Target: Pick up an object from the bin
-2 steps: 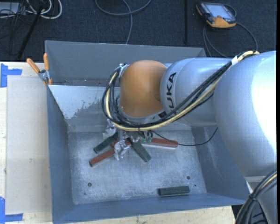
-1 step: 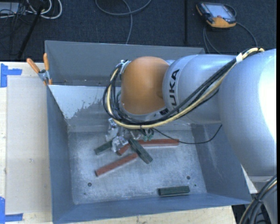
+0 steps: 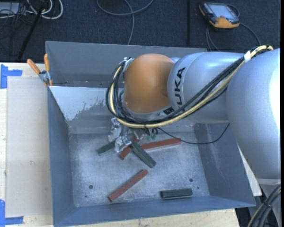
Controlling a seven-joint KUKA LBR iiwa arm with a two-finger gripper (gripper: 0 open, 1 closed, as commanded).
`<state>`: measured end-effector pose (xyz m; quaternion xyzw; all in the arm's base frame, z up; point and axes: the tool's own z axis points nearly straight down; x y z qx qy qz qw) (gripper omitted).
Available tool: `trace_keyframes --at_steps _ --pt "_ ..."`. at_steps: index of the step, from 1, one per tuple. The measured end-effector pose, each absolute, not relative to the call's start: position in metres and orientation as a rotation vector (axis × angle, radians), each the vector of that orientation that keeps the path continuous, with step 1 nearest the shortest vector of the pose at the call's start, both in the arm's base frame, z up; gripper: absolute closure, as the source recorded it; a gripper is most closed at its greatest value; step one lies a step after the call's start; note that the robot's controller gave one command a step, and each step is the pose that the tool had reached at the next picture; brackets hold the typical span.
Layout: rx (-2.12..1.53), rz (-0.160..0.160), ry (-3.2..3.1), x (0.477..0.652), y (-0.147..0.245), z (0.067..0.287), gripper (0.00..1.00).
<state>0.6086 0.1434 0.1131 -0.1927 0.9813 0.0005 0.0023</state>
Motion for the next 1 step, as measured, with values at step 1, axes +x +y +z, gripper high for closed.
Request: trace_keyframes --at_steps 1 --pt "-0.603 0.001 3.083 0.608 0.1435 0.1284 1.0"
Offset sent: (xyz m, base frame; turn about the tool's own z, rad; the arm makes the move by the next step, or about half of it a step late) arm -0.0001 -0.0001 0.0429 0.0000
